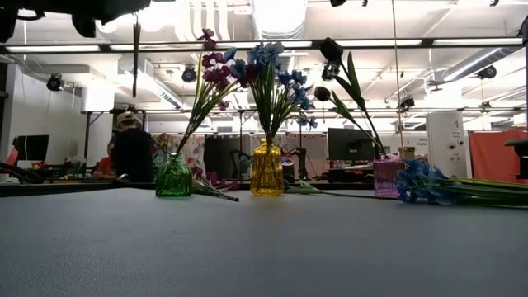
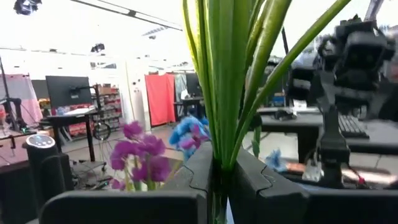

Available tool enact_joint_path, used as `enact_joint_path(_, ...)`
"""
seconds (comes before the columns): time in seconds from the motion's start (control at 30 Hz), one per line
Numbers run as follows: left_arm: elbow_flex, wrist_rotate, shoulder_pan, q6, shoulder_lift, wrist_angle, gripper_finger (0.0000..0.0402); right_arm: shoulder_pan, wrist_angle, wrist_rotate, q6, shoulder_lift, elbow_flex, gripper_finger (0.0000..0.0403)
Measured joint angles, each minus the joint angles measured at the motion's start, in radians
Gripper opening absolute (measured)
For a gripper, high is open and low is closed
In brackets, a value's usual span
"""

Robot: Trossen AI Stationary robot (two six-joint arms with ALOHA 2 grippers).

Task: Sort flowers into vase by color
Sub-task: Put the right purple flowers into the green flower vase

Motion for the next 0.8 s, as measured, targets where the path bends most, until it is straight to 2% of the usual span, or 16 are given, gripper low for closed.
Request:
enact_joint_path(0.1,-0.001,0.016,0.001,-0.025,-0.038,-0.016,0.0011,0.000,-0.019,0.000,0.036,0.000,0.000,0.0203)
enact_joint_path(0.23,-0.029,0.125,0.001,-0.132,-0.039,-0.023,0.0011,0.000,-0.057,0.000,0.100,0.000,0.000,0.0203)
enact_joint_path(0.4,-0.059,0.078,0.018,-0.148,-0.021,-0.029,0.0011,0.000,-0.085,-0.001,0.156,0.000,0.000,0.0203)
enact_joint_path(0.47,-0.070,0.088,0.051,-0.163,-0.018,-0.028,0.0011,0.000,-0.092,-0.002,0.160,0.000,0.000,0.0203)
enact_joint_path(0.63,-0.095,0.209,0.233,-0.261,0.007,-0.025,0.0011,0.000,-0.088,-0.002,0.134,0.000,0.000,0.0203)
enact_joint_path(0.8,-0.096,0.423,0.493,-0.356,0.057,-0.025,0.0011,0.000,-0.082,0.000,0.119,0.000,0.000,0.0203)
